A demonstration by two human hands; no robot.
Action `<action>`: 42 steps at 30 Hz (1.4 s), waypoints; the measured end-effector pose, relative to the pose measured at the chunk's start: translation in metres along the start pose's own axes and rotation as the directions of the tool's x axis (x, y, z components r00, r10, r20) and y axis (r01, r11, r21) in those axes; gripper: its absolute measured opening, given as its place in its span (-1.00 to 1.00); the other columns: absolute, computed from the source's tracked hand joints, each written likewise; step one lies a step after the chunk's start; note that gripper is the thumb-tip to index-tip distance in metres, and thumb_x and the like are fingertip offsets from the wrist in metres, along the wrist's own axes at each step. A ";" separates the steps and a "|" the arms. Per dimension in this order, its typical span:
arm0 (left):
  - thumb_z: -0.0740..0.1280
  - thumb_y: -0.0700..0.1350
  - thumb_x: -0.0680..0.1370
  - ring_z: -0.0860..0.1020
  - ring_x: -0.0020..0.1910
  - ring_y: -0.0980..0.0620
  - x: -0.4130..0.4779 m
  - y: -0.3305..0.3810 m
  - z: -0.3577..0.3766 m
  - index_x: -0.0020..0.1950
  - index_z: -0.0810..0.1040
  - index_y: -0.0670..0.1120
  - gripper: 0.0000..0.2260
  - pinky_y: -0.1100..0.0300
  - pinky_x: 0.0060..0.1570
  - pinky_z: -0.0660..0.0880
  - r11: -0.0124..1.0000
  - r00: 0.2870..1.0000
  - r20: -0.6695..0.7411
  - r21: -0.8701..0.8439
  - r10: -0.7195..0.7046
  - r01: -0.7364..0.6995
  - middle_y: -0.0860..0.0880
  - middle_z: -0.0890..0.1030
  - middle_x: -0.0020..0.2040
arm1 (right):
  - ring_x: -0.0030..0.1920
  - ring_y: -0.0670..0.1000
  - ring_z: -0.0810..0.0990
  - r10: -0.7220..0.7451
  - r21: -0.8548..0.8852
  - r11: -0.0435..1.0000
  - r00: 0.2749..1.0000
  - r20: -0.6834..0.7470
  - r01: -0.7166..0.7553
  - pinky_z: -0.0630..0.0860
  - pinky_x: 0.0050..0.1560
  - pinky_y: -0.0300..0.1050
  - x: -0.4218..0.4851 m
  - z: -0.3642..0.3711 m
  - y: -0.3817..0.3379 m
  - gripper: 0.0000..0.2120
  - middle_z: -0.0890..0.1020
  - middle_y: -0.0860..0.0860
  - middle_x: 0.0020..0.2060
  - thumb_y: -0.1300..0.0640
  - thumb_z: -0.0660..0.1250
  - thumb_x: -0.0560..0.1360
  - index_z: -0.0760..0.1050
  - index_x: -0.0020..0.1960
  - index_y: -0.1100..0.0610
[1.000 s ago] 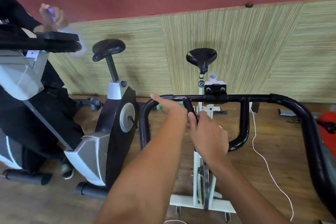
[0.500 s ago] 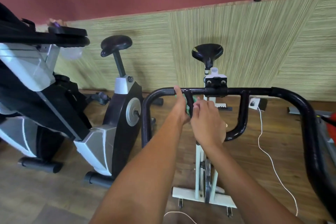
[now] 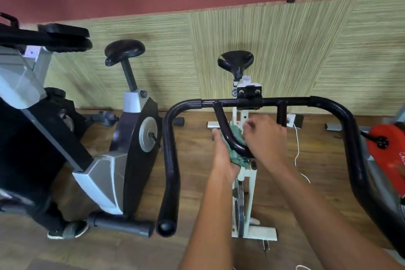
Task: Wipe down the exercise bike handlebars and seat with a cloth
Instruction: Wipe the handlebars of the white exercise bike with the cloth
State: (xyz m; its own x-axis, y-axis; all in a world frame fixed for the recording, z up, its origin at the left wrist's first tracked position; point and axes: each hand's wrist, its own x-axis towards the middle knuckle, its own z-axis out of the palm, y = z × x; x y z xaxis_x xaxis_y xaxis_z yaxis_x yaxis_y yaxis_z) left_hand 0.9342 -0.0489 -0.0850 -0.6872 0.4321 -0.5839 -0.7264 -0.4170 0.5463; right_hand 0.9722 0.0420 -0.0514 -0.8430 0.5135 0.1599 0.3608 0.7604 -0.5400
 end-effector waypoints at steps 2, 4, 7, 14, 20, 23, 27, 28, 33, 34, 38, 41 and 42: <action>-0.05 0.38 0.59 0.59 -0.21 -0.07 0.001 0.003 0.000 0.09 0.55 -0.18 -0.31 0.06 -0.10 0.57 1.000 1.000 0.002 -0.019 0.009 -0.009 -0.14 0.60 -0.16 | 0.01 0.00 0.58 -0.021 -0.047 0.999 0.998 -0.054 0.018 0.29 0.25 -0.02 -0.003 0.005 0.013 -0.67 0.63 -0.06 -0.05 0.03 0.10 0.61 0.64 -0.04 0.03; -0.03 0.38 0.59 0.57 -0.28 -0.06 0.009 0.018 0.004 0.05 0.55 -0.21 -0.31 0.12 -0.24 0.58 1.000 0.999 -0.053 -0.009 0.012 -0.013 -0.13 0.58 -0.23 | -0.06 -0.04 0.57 -0.050 -0.109 0.993 0.995 -0.089 0.040 0.26 0.31 -0.03 -0.006 0.012 0.015 -0.61 0.66 -0.09 -0.11 0.03 0.02 0.60 0.62 -0.14 -0.01; 0.01 0.38 0.59 0.52 -0.44 -0.01 0.018 0.030 0.011 0.07 0.52 -0.19 -0.35 0.23 -0.43 0.51 0.997 0.989 -0.131 -0.024 0.069 -0.072 -0.10 0.55 -0.30 | -0.07 -0.09 0.60 -0.026 -0.085 0.996 0.995 -0.101 0.018 0.17 0.38 -0.06 -0.007 0.016 0.010 -0.67 0.70 -0.13 -0.10 0.09 0.10 0.62 0.63 -0.10 -0.03; 0.05 0.32 0.62 0.51 -0.45 -0.04 0.007 -0.022 0.013 -0.17 0.50 -0.12 -0.45 0.28 -0.48 0.42 0.997 0.963 -0.257 0.001 0.078 -0.080 -0.08 0.55 -0.33 | -0.11 -0.09 0.61 -0.011 -0.051 0.999 0.979 -0.202 0.001 0.20 0.34 -0.10 -0.009 0.019 0.009 -0.72 0.70 -0.11 -0.15 0.13 0.16 0.58 0.65 -0.05 -0.01; 0.07 0.36 0.59 0.56 -0.42 -0.07 0.029 0.022 0.013 0.04 0.52 -0.22 -0.37 0.12 -0.30 0.57 0.978 0.947 -0.285 0.182 0.147 -0.097 -0.14 0.60 -0.30 | -0.13 -0.11 0.58 -0.051 -0.043 0.998 0.980 -0.192 0.043 0.22 0.35 -0.07 -0.013 0.018 0.015 -0.72 0.68 -0.13 -0.16 0.10 0.14 0.59 0.64 -0.08 -0.02; 0.05 0.28 0.63 0.60 0.07 -0.13 0.027 0.040 0.028 0.34 0.44 -0.26 -0.36 0.05 0.17 0.50 0.857 0.899 -0.321 0.505 0.297 -0.103 -0.12 0.59 0.11 | -0.11 -0.08 0.60 -0.080 -0.034 0.997 0.978 -0.194 0.075 0.18 0.34 -0.08 -0.014 0.018 0.018 -0.73 0.68 -0.13 -0.16 0.12 0.17 0.60 0.65 -0.07 -0.01; 0.15 0.15 0.65 0.52 0.15 -0.09 0.016 0.053 0.061 0.53 0.14 -0.16 -0.43 0.06 0.12 0.38 0.597 0.802 -0.334 0.802 0.495 -0.035 -0.14 0.43 0.38 | -0.17 -0.05 0.60 -0.074 -0.044 0.997 0.981 -0.181 0.067 0.20 0.31 -0.06 -0.011 0.019 0.018 -0.66 0.66 -0.13 -0.25 0.07 0.09 0.59 0.63 -0.14 -0.01; 0.19 0.12 0.64 0.52 0.14 -0.12 0.018 0.057 0.064 0.47 0.17 -0.18 -0.47 0.06 0.09 0.39 0.556 0.780 -0.350 0.831 0.520 0.003 -0.14 0.48 0.32 | -0.17 -0.05 0.60 -0.070 -0.049 0.997 0.984 -0.165 0.063 0.18 0.31 -0.07 -0.011 0.019 0.017 -0.66 0.66 -0.13 -0.25 0.07 0.09 0.58 0.63 -0.14 -0.01; 0.20 0.05 0.66 0.44 0.01 -0.07 0.018 0.056 0.065 0.36 0.25 -0.18 -0.59 0.09 -0.05 0.30 0.438 0.725 -0.352 0.896 0.592 0.078 -0.11 0.50 0.09 | -0.18 -0.05 0.56 -0.011 -0.028 1.000 0.992 -0.126 0.007 0.14 0.35 -0.08 -0.009 0.017 0.014 -0.78 0.60 -0.13 -0.32 0.15 0.23 0.54 0.61 -0.15 -0.05; 0.20 0.07 0.66 0.47 0.04 -0.09 0.016 0.053 0.065 0.35 0.25 -0.17 -0.60 0.09 -0.05 0.30 0.408 0.716 -0.343 0.909 0.608 0.089 -0.13 0.52 0.14 | -0.20 -0.04 0.56 -0.003 -0.013 1.000 0.992 -0.129 0.002 0.16 0.36 -0.07 -0.010 0.017 0.013 -0.78 0.59 -0.13 -0.34 0.17 0.24 0.52 0.60 -0.17 -0.05; 0.17 0.08 0.67 0.51 0.20 -0.20 0.012 0.040 0.060 0.32 0.24 -0.15 -0.63 0.05 -0.04 0.32 0.354 0.700 -0.321 0.929 0.638 0.104 -0.18 0.54 0.23 | -0.25 -0.03 0.52 -0.006 0.012 1.000 0.987 -0.160 0.009 0.19 0.35 -0.06 -0.012 0.017 0.014 -0.75 0.57 -0.12 -0.39 0.20 0.21 0.50 0.55 -0.27 -0.02; 0.18 0.09 0.66 0.51 0.23 -0.19 0.006 0.035 0.056 0.34 0.24 -0.14 -0.61 0.04 -0.03 0.32 0.368 0.698 -0.329 0.924 0.636 0.101 -0.17 0.53 0.25 | -0.27 -0.01 0.51 0.003 0.023 1.000 0.987 -0.159 0.001 0.18 0.33 -0.07 -0.013 0.017 0.014 -0.74 0.54 -0.11 -0.42 0.21 0.20 0.49 0.55 -0.29 0.00; 0.19 0.09 0.66 0.51 0.22 -0.19 0.005 0.032 0.055 0.35 0.25 -0.14 -0.61 0.04 -0.03 0.33 0.371 0.698 -0.326 0.924 0.638 0.093 -0.17 0.53 0.25 | -0.28 -0.01 0.51 0.012 0.029 1.000 0.987 -0.160 -0.007 0.18 0.33 -0.08 -0.013 0.017 0.013 -0.74 0.54 -0.11 -0.42 0.20 0.20 0.49 0.56 -0.29 0.00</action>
State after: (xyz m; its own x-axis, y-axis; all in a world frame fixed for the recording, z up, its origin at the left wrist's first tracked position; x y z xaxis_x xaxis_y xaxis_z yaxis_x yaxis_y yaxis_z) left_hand 0.9067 -0.0161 -0.0371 -0.9404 -0.2248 -0.2551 -0.3400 0.6241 0.7035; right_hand 0.9811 0.0384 -0.0744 -0.7640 0.5797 0.2834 0.3553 0.7446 -0.5652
